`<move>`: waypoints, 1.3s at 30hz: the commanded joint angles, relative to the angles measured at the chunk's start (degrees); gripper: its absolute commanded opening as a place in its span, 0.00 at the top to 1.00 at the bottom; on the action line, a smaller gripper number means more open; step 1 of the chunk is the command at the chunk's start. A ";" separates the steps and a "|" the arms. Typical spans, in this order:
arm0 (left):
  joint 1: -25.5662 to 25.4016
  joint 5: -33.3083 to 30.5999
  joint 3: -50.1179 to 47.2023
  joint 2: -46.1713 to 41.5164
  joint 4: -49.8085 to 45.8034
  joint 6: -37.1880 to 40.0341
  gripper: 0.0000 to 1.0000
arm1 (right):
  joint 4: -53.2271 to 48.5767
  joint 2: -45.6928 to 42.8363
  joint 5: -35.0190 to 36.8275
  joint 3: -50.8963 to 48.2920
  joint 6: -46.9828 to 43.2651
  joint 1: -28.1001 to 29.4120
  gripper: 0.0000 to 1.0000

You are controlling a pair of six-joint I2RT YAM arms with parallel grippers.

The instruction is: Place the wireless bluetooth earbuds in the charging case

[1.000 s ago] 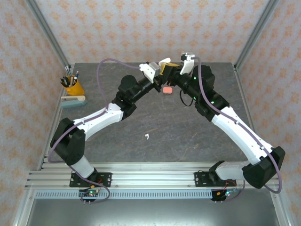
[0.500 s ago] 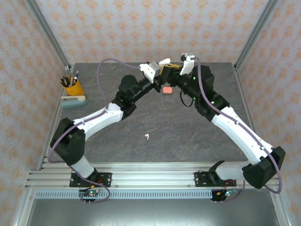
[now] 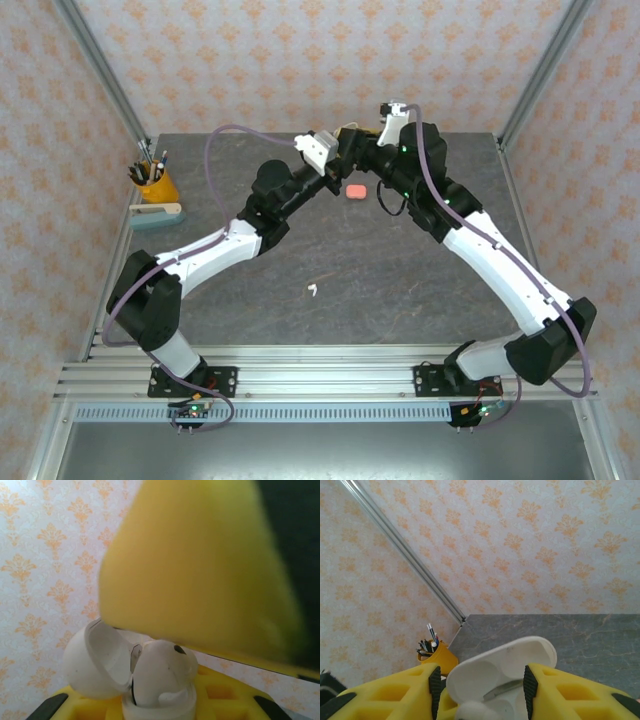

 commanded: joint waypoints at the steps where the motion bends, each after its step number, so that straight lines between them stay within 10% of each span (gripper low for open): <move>1: -0.50 0.86 -0.69 -2.69 4.06 -0.56 1.00 | -1.41 0.96 1.25 1.94 1.87 -0.37 0.51; 24: 0.56 1.94 -4.64 -3.67 5.18 -1.41 1.00 | -10.67 -1.91 4.09 6.90 8.28 -2.75 0.35; 39: 5.64 17.02 -10.07 -6.71 3.08 -3.34 1.00 | -20.24 -4.71 -7.88 3.95 18.62 -2.75 0.73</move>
